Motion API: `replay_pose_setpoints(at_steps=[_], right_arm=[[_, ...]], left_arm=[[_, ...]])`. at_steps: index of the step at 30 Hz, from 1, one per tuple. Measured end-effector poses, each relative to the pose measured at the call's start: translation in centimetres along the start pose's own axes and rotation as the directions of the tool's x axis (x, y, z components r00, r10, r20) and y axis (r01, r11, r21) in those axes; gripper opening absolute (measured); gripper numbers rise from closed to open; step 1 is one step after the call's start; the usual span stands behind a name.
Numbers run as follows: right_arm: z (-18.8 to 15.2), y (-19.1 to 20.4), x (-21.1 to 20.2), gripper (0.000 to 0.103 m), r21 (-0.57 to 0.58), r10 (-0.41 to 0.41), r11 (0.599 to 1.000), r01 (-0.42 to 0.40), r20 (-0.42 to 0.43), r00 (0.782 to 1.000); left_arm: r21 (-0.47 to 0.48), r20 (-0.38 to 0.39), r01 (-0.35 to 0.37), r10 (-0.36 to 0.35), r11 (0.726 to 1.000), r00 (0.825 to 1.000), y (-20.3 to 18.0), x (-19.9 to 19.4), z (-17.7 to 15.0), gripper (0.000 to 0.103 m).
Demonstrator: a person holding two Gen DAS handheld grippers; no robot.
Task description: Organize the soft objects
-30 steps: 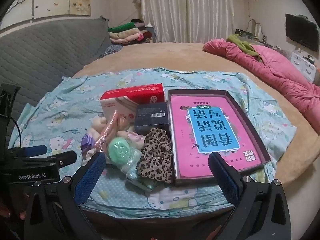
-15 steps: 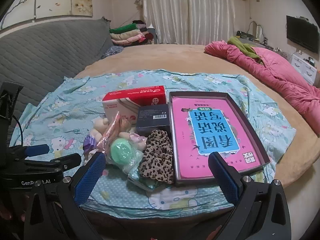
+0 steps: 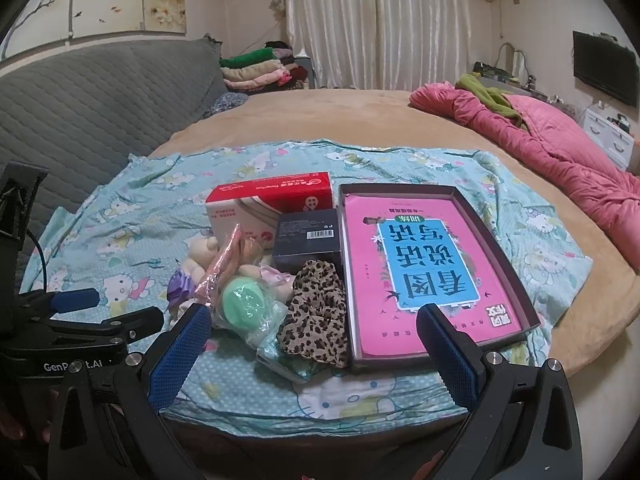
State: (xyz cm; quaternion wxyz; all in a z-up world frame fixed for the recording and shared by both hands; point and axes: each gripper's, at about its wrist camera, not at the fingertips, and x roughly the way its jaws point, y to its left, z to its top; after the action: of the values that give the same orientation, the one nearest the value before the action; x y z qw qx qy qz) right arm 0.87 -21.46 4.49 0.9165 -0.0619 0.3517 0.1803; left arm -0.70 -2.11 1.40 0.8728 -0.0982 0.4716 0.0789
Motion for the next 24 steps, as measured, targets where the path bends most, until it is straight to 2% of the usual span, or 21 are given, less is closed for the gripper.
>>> replay_pose_setpoints(at_steps=[24], right_arm=[[-0.07,-0.22,-0.05,0.103,-0.002,0.002,1.000,-0.002,0.000,1.000]], left_arm=[[-0.008,0.007,-0.005,0.005,1.000,1.000,0.15,0.04,-0.09,0.101]])
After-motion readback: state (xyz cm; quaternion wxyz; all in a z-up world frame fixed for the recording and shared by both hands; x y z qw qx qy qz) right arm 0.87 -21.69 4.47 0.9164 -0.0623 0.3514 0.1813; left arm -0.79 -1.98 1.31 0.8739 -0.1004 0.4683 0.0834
